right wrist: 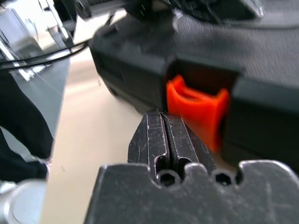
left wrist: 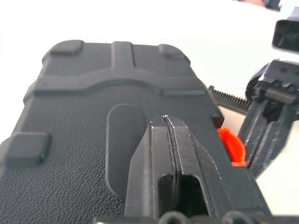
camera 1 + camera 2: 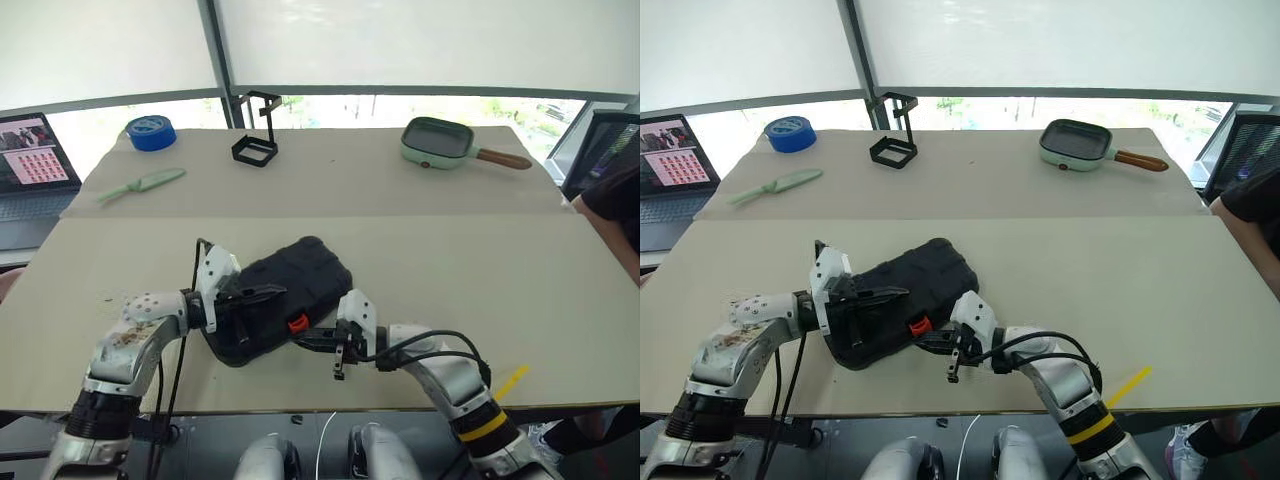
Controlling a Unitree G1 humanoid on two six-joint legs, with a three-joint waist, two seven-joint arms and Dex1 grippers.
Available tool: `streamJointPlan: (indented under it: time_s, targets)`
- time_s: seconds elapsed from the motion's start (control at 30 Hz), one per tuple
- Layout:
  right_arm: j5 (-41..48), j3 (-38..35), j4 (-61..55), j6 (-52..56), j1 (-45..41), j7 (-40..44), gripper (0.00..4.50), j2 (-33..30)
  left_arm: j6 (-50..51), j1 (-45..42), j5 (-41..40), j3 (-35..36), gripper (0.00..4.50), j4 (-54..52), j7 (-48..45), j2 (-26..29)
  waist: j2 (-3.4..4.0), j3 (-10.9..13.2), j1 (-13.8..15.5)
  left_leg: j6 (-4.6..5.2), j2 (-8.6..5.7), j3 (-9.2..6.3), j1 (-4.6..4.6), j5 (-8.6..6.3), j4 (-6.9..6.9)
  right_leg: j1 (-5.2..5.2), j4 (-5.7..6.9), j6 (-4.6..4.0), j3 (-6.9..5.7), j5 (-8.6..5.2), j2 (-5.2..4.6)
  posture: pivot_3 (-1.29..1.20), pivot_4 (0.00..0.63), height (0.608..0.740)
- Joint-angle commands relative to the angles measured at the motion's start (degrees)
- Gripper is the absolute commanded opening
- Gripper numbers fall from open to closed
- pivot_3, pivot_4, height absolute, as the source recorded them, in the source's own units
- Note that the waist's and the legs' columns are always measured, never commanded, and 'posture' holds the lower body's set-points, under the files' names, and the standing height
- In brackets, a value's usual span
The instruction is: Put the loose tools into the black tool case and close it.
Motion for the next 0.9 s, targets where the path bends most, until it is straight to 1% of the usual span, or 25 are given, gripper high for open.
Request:
streamJointPlan:
  time_s: [0.03, 0.07, 0.13, 0.17, 0.2, 0.23, 0.3, 0.33, 0.4, 0.43, 0.47, 0.5, 0.53, 0.6, 0.7, 0.8, 0.87, 0.9]
  targets:
    - [4.0, -5.7, -7.7, -1.9, 2.0, 3.3, 0.03, -4.0, -2.0, 3.7, -1.6, 2.9, 0.04, 3.1, -1.0, 0.0, -0.01, 0.0, 0.0, 0.00, 0.00, 0.00, -0.04, -0.01, -0.01, -0.03, -0.02, 0.01, 0.00, 0.00, 0.00, 0.00, 0.150, 0.740]
    - [5.8, -8.3, -10.4, -1.4, 3.6, 4.2, 0.00, -6.2, -2.4, 4.5, -3.6, 5.6, 0.29, 1.5, -1.4, 0.4, -0.01, 0.0, -0.1, 0.04, 0.00, -0.01, -0.17, -0.03, -0.01, -0.13, -0.03, 0.05, -0.02, 0.04, 0.01, 0.00, 0.150, 0.740]
    - [8.5, -12.5, -14.6, -0.6, 6.5, 6.0, 0.59, -10.3, -2.7, 6.8, -6.1, 9.5, 0.79, -1.3, -2.4, 2.3, -0.06, 0.0, -0.3, 0.12, 0.01, 0.00, -0.45, -0.05, -0.06, -0.51, -0.01, 0.09, 0.00, 0.08, 0.08, 0.00, 0.150, 0.740]
    - [9.0, -14.4, -15.7, -1.1, 7.7, 6.6, 0.72, -11.9, -4.0, 8.0, -6.0, 11.0, 1.11, -2.2, -2.8, 3.3, -0.10, 0.0, -0.4, 0.33, 0.02, 0.01, -0.49, 0.08, -0.06, -0.57, 0.01, 0.03, 0.02, 0.06, 0.14, 0.00, 0.150, 0.740]
    - [9.3, -16.0, -16.3, -1.7, 8.7, 7.1, 1.07, -13.3, -5.1, 9.2, -5.9, 12.6, 1.45, -2.7, -3.1, 4.2, -0.14, 0.1, -0.5, 0.28, 0.03, 0.01, -0.59, 0.08, -0.07, -0.72, 0.05, -0.05, 0.02, 0.05, 0.17, 0.00, 0.150, 0.740]
    - [8.9, -18.3, -15.8, -3.7, 9.8, 7.2, 1.43, -14.7, -6.7, 10.9, -5.1, 15.1, 1.85, -2.7, -2.4, 5.2, -0.16, 0.1, -0.5, 0.02, 0.06, 0.02, -0.74, 0.18, -0.08, -0.86, 0.06, -0.08, 0.01, 0.04, 0.22, 0.00, 0.150, 0.740]
    - [8.2, -23.0, -13.1, -10.5, 11.0, 8.6, 2.08, -16.2, -8.0, 14.4, -4.4, 20.2, 2.51, -1.8, -2.0, 7.4, -0.26, 0.2, -0.5, -0.10, 0.06, 0.08, -0.75, 0.16, -0.07, -0.88, 0.03, -0.28, -0.03, 0.13, 0.28, 0.00, 0.150, 0.740]
    - [8.2, -24.5, -11.2, -15.1, 11.3, 10.5, 2.40, -16.4, -10.6, 16.1, -2.7, 21.9, 2.85, -0.8, -1.5, 8.2, -0.36, 0.3, -0.4, -0.10, 0.07, 0.14, -0.80, 0.12, -0.07, -0.93, -0.03, -0.26, -0.03, 0.11, 0.31, 0.00, 0.150, 0.740]
    - [7.9, -26.6, -7.1, -22.0, 12.3, 14.4, 3.19, -17.4, -15.3, 19.8, 0.7, 24.2, 3.66, 1.2, -1.0, 9.1, -0.48, 0.4, -0.2, -0.01, 0.06, 0.14, -0.88, 0.03, -0.04, -0.92, -0.14, -0.09, -0.13, 0.01, 0.33, 0.00, 0.150, 0.740]
    - [6.9, -27.4, -4.4, -25.5, 13.0, 16.3, 3.47, -18.6, -18.8, 21.9, 3.3, 25.7, 3.99, 3.2, -0.1, 9.6, -0.49, 0.4, -0.1, 0.04, 0.05, 0.15, -0.91, -0.01, -0.01, -0.91, -0.16, -0.08, -0.16, 0.00, 0.30, 0.00, 0.150, 0.740]
    - [6.5, -28.3, -2.4, -26.4, 13.3, 16.8, 3.83, -19.4, -19.5, 23.6, 4.2, 26.6, 4.37, 4.6, -0.1, 10.2, -0.49, 0.4, 0.0, 0.23, 0.02, 0.18, -0.90, -0.12, 0.01, -0.90, -0.17, -0.02, -0.18, -0.03, 0.27, 0.00, 0.150, 0.740]
    - [5.5, -29.0, 0.3, -28.1, 13.1, 16.6, 4.11, -20.0, -20.3, 25.1, 5.0, 27.6, 4.50, 6.6, -0.1, 10.9, -0.49, 0.4, 0.2, 0.33, 0.01, 0.21, -0.86, -0.18, 0.01, -0.88, -0.18, 0.03, -0.17, -0.07, 0.20, 0.00, 0.150, 0.740]
    - [4.4, -29.3, 3.7, -31.3, 12.7, 17.4, 4.48, -20.7, -21.9, 25.8, 5.5, 28.7, 4.50, 9.3, 0.2, 11.0, -0.49, 0.4, 0.3, 0.60, -0.03, 0.23, -0.87, -0.33, 0.04, -0.87, -0.17, 0.07, -0.16, -0.09, 0.13, 0.00, 0.150, 0.740]
    - [2.3, -29.5, 10.9, -36.9, 11.4, 17.9, 4.48, -21.3, -24.9, 26.8, 6.3, 30.2, 4.50, 13.4, 1.6, 10.7, -0.57, 0.5, 0.4, 0.70, -0.03, 0.36, -0.86, -0.40, 0.10, -0.91, -0.17, 0.08, -0.20, -0.09, 0.08, 0.00, 0.150, 0.740]
    - [2.7, -29.9, 15.0, -38.3, 8.8, 15.9, 4.48, -20.0, -27.9, 26.7, 7.1, 29.5, 4.50, 14.2, 2.5, 10.3, -0.78, 0.7, 0.7, 0.70, -0.01, 0.35, -0.93, -0.39, 0.21, -0.93, -0.15, -0.04, -0.24, -0.16, 0.00, 0.00, 0.150, 0.740]
    - [1.4, -29.9, 18.9, -41.4, 5.9, 14.4, 4.48, -19.3, -28.4, 24.8, 7.5, 28.9, 4.50, 13.3, 5.8, 9.0, -0.73, 0.7, 1.0, 0.44, 0.01, 0.30, -0.91, -0.39, 0.21, -0.92, -0.10, -0.13, -0.10, -0.14, -0.12, 0.00, 0.150, 0.740]
    - [0.9, -29.8, 20.8, -42.4, 4.3, 13.7, 4.48, -19.2, -27.9, 24.7, 7.2, 28.7, 4.50, 11.6, 6.8, 8.5, -0.71, 0.7, 1.0, 0.09, 0.01, 0.29, -0.91, -0.52, 0.21, -0.93, -0.05, -0.15, -0.09, 0.04, -0.14, 0.00, 0.150, 0.740]
    - [0.9, -29.9, 21.5, -42.7, 3.7, 13.3, 4.48, -19.1, -27.8, 24.9, 7.3, 28.7, 4.50, 11.2, 7.1, 8.6, -0.71, 0.7, 1.0, -0.08, 0.02, 0.30, -0.90, -0.40, 0.21, -0.93, -0.04, -0.31, -0.11, 0.17, -0.11, 0.00, 0.150, 0.740]
